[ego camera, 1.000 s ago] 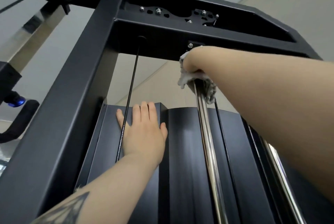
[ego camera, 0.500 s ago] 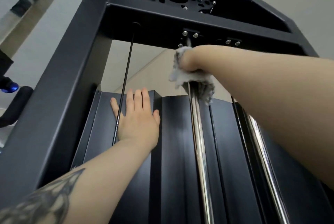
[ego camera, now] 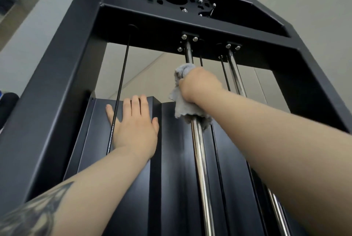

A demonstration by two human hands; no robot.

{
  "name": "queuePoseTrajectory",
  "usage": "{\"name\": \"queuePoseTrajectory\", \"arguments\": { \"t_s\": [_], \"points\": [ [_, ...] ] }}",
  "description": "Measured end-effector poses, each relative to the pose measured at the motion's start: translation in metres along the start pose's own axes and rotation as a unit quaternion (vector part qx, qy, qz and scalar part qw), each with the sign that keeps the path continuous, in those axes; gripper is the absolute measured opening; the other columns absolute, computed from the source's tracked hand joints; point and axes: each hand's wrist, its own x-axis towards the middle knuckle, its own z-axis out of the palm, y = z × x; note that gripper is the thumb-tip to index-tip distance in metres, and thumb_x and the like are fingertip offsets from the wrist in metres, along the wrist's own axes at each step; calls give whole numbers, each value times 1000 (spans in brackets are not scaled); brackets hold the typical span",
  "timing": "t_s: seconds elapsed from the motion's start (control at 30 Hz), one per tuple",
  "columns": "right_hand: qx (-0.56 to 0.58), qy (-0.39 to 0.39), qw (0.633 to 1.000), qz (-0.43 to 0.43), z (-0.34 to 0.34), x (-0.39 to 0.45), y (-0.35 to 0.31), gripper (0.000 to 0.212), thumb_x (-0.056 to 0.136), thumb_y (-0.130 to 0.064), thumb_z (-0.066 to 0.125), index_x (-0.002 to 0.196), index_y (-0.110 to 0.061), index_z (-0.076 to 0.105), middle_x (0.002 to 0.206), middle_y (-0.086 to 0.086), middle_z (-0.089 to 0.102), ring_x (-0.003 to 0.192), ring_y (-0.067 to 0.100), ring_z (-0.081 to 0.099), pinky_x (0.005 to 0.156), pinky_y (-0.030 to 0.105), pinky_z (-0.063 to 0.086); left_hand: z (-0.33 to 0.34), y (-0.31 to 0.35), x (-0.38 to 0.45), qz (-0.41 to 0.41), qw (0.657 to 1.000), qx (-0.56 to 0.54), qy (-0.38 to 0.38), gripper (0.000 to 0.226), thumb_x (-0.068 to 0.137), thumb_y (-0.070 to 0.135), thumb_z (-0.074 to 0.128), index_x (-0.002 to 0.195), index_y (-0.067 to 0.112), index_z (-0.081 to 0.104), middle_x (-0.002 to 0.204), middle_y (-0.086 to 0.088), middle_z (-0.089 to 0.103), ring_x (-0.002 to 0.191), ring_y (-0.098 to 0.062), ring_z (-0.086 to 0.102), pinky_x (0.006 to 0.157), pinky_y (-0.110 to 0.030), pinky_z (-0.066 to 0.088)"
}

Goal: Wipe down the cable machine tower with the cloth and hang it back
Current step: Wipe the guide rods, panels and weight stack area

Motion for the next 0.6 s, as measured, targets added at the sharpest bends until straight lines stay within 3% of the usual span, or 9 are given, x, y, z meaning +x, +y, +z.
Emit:
{"name": "queuePoseTrajectory", "arguments": {
  "t_s": [0.07, 0.13, 0.23, 0.33, 0.4, 0.47, 0.5, 0.6],
  "points": [
    [-11, 122, 992, 9, 15, -16, 7, 38, 96, -29, 43, 124, -3, 40, 102, 8, 62, 91, 27, 59, 52, 28, 31, -2, -2, 0, 3, 1000, -4, -6, 65, 103, 42, 21, 152, 9, -4, 155, -6, 12, 144, -23, 12, 115, -60, 6],
    [-18, 157, 987, -14, 31, -36, 19, 34, 97, -31, 38, 119, -5, 36, 93, 11, 59, 77, 28, 53, 46, 29, 21, -4, -2, 0, 6, 1000, -12, -16, 64, 103, 42, 22, 152, 9, -4, 156, -7, 11, 144, -23, 12, 115, -60, 6],
    [-29, 111, 992, -57, 32, -58, 32, 32, 96, -36, 38, 111, -8, 36, 83, 7, 48, 71, 26, 44, 48, 30, 22, -5, -2, 1, 7, 1000, -21, -20, 65, 103, 41, 22, 152, 8, -4, 156, -8, 11, 144, -24, 12, 115, -62, 6],
    [-106, 27, 993, -35, 9, -47, 21, 42, 95, -39, 44, 120, -6, 41, 97, 10, 54, 90, 31, 55, 64, 30, 37, -6, -1, -1, 5, 999, -30, -21, 65, 102, 41, 22, 152, 8, -3, 155, -8, 12, 144, -24, 13, 114, -62, 5],
    [-150, 12, 988, -47, -11, -23, 4, 31, 97, -32, 43, 117, -10, 51, 104, 7, 57, 105, 30, 56, 75, 34, 40, -6, -2, 0, 5, 999, -35, -16, 65, 102, 41, 23, 153, 9, -2, 154, -7, 13, 143, -24, 15, 114, -62, 5],
    [-141, 12, 989, -45, -25, -5, -14, 30, 97, -25, 42, 117, -8, 56, 120, 6, 59, 108, 26, 57, 81, 33, 43, -8, -3, 0, 10, 999, -37, -18, 65, 102, 41, 24, 153, 9, -1, 154, -8, 14, 143, -23, 16, 115, -62, 6],
    [-135, 15, 990, -32, -25, 1, -19, 35, 95, -22, 44, 124, -5, 52, 124, 5, 56, 103, 23, 56, 79, 30, 45, -9, -3, -1, 11, 999, -35, -18, 65, 102, 41, 25, 153, 9, -1, 154, -8, 14, 143, -23, 16, 115, -61, 7],
    [-103, 102, 989, 38, -1, 2, -18, 48, 86, -17, 59, 128, -3, 39, 100, 7, 55, 79, 20, 43, 50, 27, 32, -11, -3, 1, 14, 999, -42, -20, 65, 103, 41, 27, 152, 9, 0, 154, -9, 15, 143, -24, 16, 115, -61, 7]
  ]
}}
